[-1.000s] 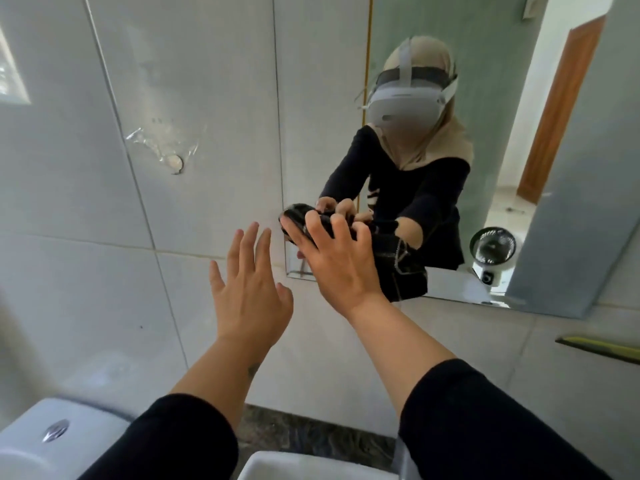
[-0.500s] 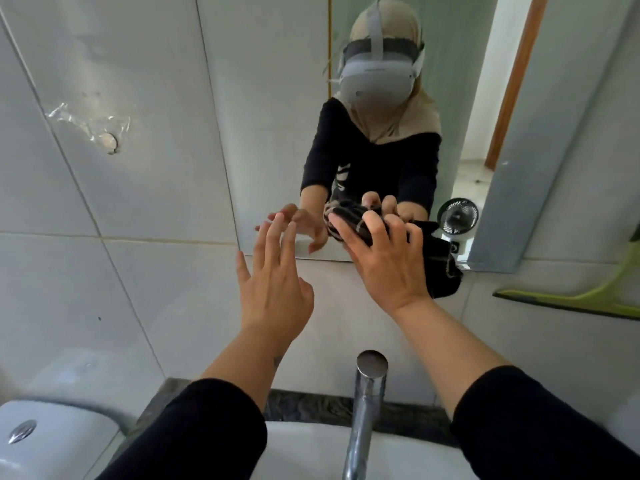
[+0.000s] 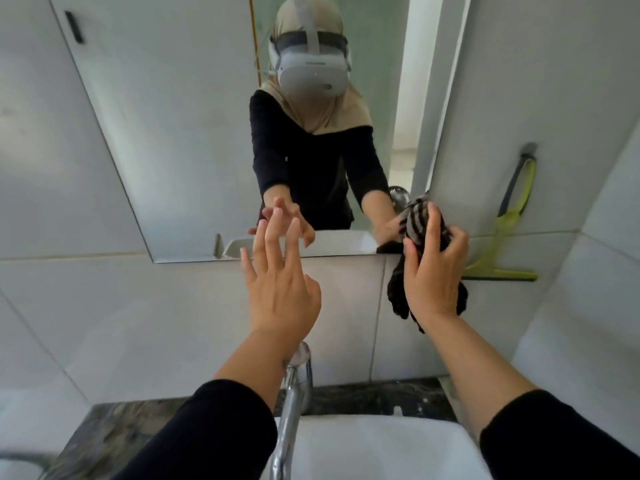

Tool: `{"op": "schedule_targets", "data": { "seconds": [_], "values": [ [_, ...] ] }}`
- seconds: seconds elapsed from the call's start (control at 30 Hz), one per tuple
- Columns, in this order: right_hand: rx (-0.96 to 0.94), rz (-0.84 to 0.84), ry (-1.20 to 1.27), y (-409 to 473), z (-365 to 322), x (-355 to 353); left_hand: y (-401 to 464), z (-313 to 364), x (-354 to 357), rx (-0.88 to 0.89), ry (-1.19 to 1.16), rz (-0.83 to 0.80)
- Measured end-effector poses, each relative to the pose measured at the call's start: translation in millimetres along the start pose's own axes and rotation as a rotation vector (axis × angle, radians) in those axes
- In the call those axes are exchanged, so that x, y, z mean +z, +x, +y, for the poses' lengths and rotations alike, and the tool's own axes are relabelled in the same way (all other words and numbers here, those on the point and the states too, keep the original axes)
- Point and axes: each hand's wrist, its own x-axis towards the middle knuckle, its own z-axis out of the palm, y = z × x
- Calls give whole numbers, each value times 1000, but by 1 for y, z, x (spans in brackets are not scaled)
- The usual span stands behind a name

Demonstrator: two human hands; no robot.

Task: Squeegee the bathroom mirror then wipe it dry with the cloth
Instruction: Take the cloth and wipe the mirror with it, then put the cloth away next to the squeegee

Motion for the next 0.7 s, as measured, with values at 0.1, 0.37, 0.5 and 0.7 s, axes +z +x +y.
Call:
{"op": "schedule_targets", "data": {
  "seconds": [0.1,0.37,0.5,0.7],
  "values": [
    [72,-241,316,-8,-15,-27,1,25,-2,106,-256,-57],
    [347,-783,811,5,-109,-91,-9,40,-51,-179,-986,-117],
    [122,-727,755,11,-157,-94,-10,-5,-97,-75,-764,37],
    [-121,-736,616,8,-242,-52,-11,-101,-158,-85,-383,58]
  ]
}}
